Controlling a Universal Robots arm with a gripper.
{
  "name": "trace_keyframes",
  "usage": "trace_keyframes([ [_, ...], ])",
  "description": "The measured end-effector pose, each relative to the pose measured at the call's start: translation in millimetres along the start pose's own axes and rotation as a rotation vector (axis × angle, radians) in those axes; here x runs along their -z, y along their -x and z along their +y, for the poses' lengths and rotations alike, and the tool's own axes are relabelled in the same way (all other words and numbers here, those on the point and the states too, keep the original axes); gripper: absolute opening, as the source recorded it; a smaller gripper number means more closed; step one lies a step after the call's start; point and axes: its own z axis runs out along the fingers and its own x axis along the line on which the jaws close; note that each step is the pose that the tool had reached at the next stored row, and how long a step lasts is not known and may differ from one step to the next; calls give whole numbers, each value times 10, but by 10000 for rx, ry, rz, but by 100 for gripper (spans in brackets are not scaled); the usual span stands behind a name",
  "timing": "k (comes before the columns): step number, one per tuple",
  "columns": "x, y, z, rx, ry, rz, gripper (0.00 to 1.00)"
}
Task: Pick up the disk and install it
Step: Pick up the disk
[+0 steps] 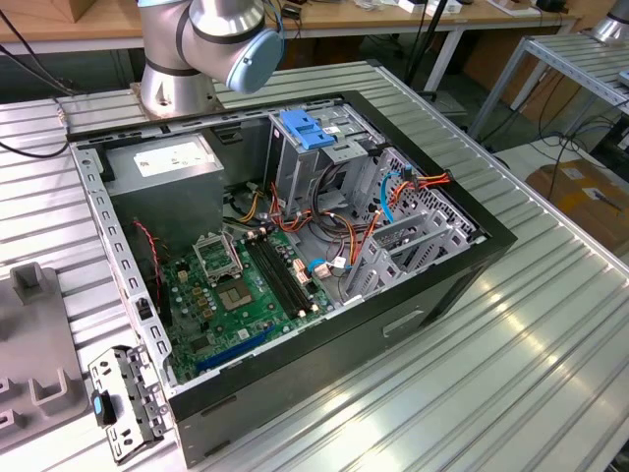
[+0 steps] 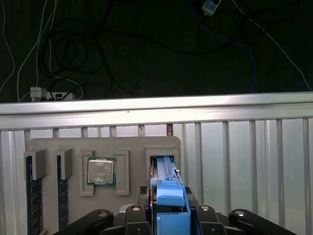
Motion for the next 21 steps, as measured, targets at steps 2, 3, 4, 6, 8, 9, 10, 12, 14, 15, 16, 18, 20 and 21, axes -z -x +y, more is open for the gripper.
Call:
trace_keyframes([
  [2,-1,0,0,-1,-1,-1,37],
  [3,-2,0,0,0,-1,0,37],
  [4,-2,0,0,0,-1,-1,37],
  [6,-3,0,0,0,-1,0,37],
  [8,-3,0,0,0,-1,0,37],
  [9,-3,0,0,0,0,0,37],
  [10,-4,0,0,-1,-1,-1,37],
  [12,-5,0,0,-1,-1,-1,37],
  [14,-5,0,0,0,-2,0,37],
  [15,-5,0,0,0,-2,-1,37],
  [16,-5,0,0,0,-1,0,37],
  [18,-6,0,0,0,0,-1,37],
  [20,-6,0,0,0,-1,0,37],
  [21,-6,0,0,0,-3,-2,37],
])
